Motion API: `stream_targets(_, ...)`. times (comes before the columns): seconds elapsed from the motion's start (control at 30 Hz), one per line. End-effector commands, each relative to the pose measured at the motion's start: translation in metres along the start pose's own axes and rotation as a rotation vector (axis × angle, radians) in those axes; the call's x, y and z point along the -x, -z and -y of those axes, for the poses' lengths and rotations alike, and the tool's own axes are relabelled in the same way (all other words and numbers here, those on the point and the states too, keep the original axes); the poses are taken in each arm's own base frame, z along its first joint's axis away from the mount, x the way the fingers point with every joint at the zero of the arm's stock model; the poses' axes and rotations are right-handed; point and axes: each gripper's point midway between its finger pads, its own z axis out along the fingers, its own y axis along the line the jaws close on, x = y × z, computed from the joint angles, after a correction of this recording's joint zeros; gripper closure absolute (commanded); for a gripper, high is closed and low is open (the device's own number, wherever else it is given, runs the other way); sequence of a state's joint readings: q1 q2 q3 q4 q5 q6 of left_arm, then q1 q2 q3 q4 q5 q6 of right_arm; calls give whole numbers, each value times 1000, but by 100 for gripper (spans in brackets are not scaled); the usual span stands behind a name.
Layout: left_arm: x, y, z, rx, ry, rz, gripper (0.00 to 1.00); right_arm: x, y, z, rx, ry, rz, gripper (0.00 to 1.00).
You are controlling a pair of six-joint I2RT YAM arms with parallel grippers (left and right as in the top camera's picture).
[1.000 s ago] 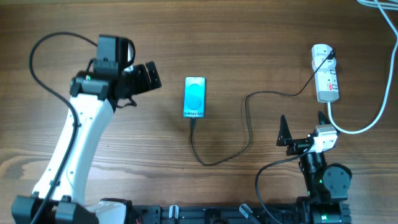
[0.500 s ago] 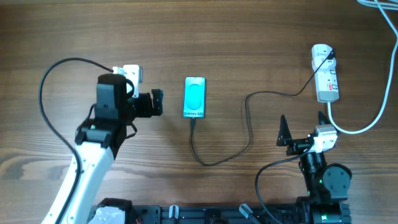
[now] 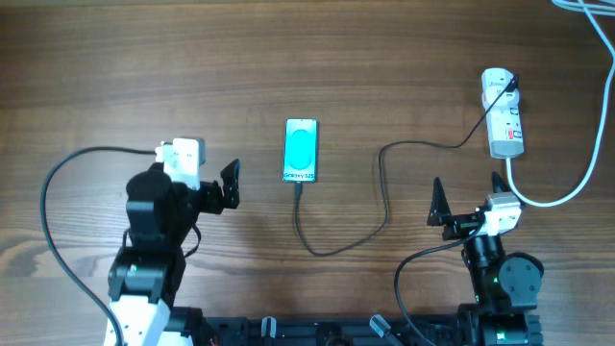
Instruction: Plug charger to phone and switch on socket
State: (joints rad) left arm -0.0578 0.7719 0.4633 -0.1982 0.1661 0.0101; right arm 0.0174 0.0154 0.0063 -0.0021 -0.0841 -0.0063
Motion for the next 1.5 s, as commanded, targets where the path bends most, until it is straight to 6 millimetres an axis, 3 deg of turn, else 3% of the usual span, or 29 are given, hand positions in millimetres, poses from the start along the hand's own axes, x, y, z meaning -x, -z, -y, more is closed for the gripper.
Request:
stream_targets(0.0, -7, 9, 0, -5, 8, 61, 0, 3, 1, 1, -9, 18, 12, 0)
stream_targets(0.37, -18, 31, -7, 35, 89, 205, 0, 3, 1, 1, -9, 18, 12, 0)
stream_targets(0.5, -18, 39, -17, 66, 190, 270, 0, 3, 1, 1, -8, 18, 12, 0)
stream_targets(0.77, -41, 34, -22, 73, 208, 293, 0, 3, 1, 1, -8, 18, 13, 0)
stream_targets(1.47, -31, 41, -24, 84, 134, 427, 0, 3, 1, 1, -9, 18, 12, 0)
